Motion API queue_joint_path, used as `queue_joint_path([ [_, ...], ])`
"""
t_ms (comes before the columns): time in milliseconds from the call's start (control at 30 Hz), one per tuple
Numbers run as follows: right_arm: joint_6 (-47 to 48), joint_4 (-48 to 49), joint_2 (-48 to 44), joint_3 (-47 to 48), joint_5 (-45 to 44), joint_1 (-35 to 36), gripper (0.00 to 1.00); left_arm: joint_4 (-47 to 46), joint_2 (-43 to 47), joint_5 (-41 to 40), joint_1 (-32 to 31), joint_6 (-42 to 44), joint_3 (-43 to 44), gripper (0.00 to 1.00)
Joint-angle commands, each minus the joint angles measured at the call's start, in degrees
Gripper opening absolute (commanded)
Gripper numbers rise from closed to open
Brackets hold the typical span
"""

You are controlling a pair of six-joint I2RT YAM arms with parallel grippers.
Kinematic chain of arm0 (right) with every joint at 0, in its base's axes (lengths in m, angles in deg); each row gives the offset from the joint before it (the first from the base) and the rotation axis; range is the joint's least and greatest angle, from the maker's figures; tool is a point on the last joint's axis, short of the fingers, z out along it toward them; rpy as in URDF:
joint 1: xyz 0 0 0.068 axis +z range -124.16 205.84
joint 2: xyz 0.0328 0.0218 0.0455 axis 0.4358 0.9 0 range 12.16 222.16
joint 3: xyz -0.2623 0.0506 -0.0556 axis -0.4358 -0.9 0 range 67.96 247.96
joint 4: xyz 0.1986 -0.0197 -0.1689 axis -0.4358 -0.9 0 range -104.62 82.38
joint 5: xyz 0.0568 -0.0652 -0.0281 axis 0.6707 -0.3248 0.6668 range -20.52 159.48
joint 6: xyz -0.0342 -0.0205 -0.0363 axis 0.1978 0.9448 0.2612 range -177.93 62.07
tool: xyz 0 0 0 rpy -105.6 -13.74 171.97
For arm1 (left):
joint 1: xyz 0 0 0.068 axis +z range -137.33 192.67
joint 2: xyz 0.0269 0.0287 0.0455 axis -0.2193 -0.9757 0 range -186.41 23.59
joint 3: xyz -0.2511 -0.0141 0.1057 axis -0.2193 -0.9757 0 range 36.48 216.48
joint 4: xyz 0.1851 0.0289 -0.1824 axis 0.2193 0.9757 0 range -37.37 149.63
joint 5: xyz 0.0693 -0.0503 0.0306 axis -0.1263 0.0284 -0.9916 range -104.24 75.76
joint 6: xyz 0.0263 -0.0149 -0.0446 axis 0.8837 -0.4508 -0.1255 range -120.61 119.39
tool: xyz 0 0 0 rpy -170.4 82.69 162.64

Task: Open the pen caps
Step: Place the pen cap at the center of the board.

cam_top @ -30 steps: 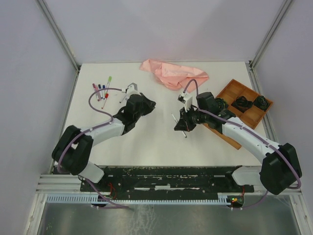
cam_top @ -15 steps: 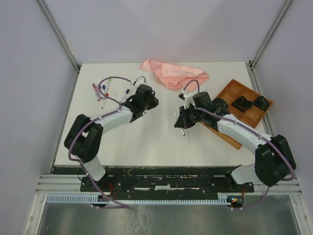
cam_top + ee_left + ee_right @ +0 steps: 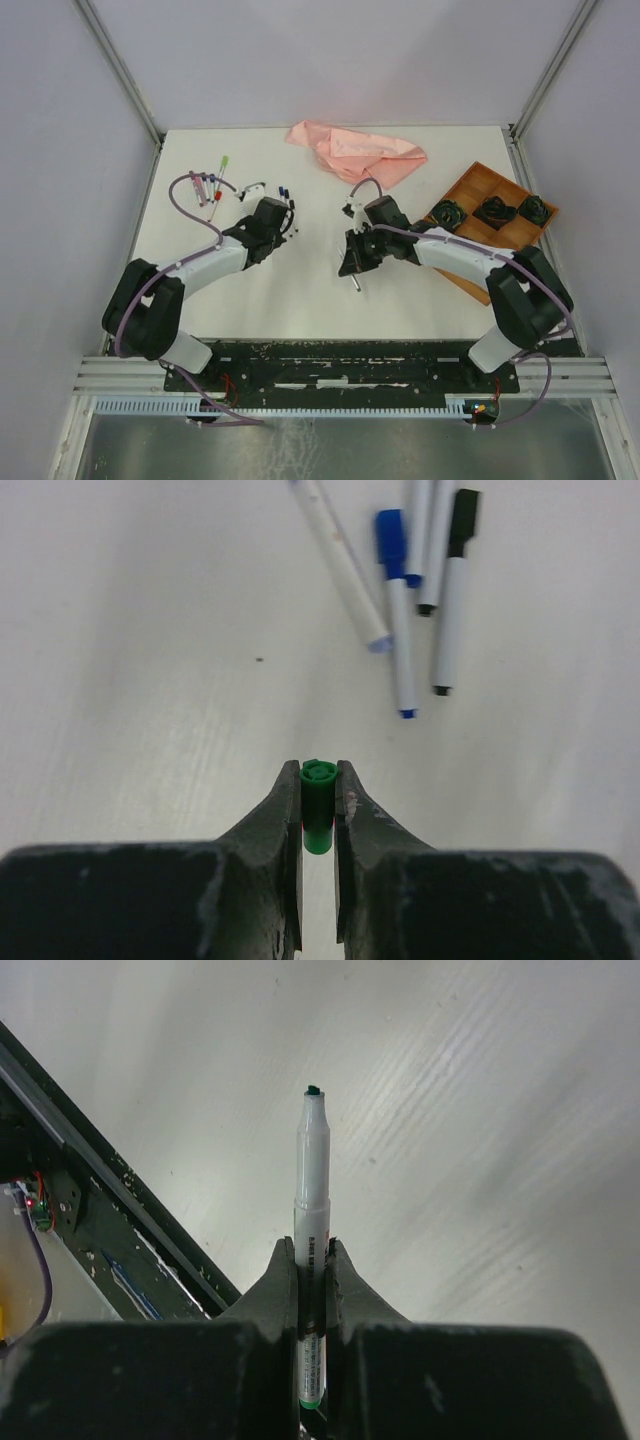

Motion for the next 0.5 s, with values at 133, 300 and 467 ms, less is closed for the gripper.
queue_joint_path([
  [133,-8.3,3.5,13.6,14.2,-2.2,10.7,0.00,0.4,3.1,-3.2,9.8,-1.8,-4.9,0.03],
  [300,-14.7,3.9,24.2,23.9,-4.2,16.6,0.01,0.4,2.2,-2.0,16.8,-2.2,-4.4,0.03],
  [467,-17.7,3.8,31.1,33.6,-10.5,20.1,0.03,1.6,1.3,-1.0,23.5,-2.2,-3.6,0.03],
])
